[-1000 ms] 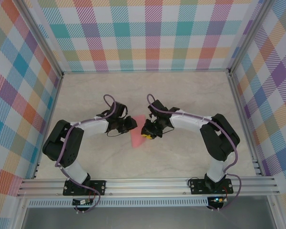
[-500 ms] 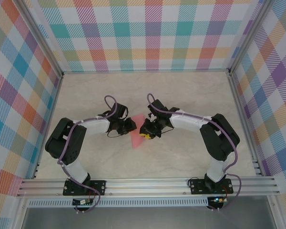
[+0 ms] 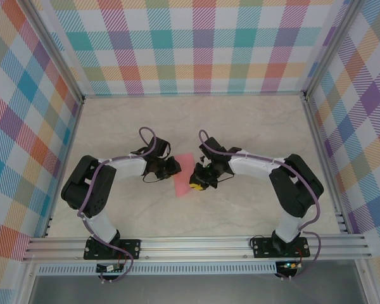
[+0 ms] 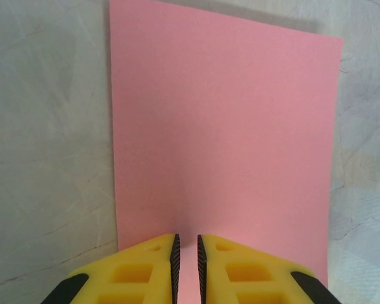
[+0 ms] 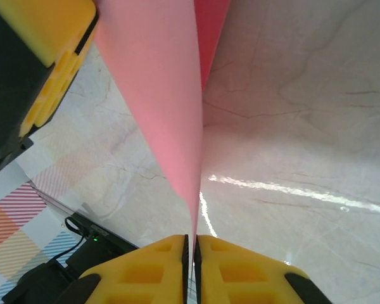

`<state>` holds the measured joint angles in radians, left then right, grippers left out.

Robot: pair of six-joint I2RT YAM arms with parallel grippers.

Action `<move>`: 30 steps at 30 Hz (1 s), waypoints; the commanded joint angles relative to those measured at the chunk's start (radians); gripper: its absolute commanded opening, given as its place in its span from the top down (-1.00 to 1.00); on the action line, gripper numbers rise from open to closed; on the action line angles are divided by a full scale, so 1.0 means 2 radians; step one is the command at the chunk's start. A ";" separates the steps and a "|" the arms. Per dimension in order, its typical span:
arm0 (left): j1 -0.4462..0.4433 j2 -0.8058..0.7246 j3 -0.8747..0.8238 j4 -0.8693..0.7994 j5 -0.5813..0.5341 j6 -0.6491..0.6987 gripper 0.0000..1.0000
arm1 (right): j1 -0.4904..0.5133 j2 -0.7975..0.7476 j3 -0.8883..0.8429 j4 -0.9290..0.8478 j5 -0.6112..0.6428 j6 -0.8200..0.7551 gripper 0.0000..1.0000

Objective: Fold a paper plane with a square sheet of paper (pick it up from the middle)
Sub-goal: Third fold the triangle at the center of the table.

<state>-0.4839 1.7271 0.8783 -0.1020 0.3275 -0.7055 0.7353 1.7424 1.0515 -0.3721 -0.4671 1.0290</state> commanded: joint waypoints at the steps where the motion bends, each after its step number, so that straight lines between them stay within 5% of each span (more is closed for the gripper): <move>1: -0.003 0.004 0.009 -0.008 -0.004 0.009 0.64 | 0.003 -0.013 -0.005 0.024 -0.011 0.013 0.80; 15: -0.005 -0.025 0.017 -0.031 0.002 0.009 0.64 | 0.009 0.058 0.053 0.034 0.026 0.014 0.81; 30: -0.005 -0.100 -0.012 -0.079 -0.093 -0.022 0.65 | 0.014 0.095 0.080 0.050 0.033 -0.005 0.80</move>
<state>-0.4850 1.5604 0.8810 -0.2161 0.1883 -0.7261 0.7551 1.9068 1.1778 -0.2913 -0.4080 1.0374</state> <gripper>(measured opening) 0.177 0.099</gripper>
